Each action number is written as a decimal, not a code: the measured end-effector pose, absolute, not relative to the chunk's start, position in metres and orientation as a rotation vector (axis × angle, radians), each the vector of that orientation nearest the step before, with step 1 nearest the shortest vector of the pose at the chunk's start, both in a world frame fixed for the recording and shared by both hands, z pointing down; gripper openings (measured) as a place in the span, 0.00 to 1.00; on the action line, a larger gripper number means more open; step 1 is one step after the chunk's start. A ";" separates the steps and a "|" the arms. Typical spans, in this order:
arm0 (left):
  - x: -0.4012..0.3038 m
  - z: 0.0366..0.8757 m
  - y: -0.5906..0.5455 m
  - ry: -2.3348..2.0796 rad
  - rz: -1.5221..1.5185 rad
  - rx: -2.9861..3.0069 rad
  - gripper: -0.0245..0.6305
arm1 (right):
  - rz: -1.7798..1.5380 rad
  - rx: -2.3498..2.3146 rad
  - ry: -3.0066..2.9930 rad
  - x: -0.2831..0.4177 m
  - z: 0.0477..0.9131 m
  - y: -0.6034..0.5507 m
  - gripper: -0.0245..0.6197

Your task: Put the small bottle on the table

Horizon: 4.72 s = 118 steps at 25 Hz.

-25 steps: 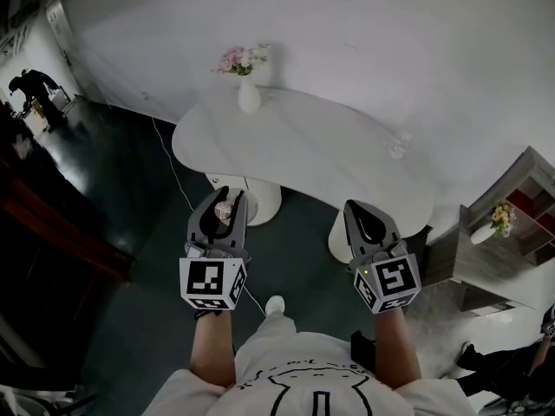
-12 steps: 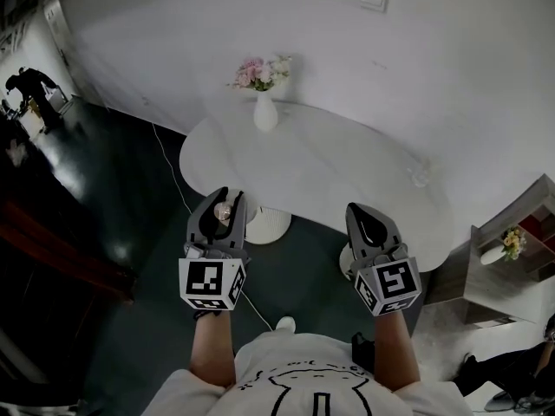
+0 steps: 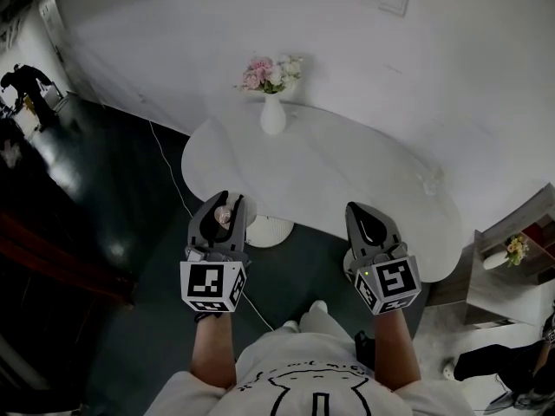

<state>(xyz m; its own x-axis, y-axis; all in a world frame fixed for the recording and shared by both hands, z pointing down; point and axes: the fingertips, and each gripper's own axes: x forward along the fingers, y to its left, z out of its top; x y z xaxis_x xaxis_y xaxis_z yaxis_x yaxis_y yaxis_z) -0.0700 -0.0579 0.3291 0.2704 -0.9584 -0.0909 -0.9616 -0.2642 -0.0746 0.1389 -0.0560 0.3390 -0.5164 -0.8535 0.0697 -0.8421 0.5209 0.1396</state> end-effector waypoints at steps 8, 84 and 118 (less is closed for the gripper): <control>-0.078 0.336 -0.081 1.837 0.040 -2.412 0.21 | -0.130 1.447 -2.630 0.124 0.345 -0.084 0.03; -0.178 0.523 -0.467 1.859 -0.433 -2.697 0.21 | 0.293 1.375 -2.509 0.004 0.496 -0.412 0.03; -0.152 0.609 -0.537 1.679 -0.677 -2.860 0.21 | 0.310 1.468 -2.417 0.012 0.527 -0.443 0.03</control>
<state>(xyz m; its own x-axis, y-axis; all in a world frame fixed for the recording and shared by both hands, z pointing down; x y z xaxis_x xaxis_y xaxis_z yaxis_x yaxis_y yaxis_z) -0.1518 -0.5366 0.6095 0.4365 -0.7778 0.4522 -0.8740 -0.4859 0.0078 0.0120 -0.4427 0.5272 -0.4351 -0.8259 0.3586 -0.8896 0.4557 -0.0297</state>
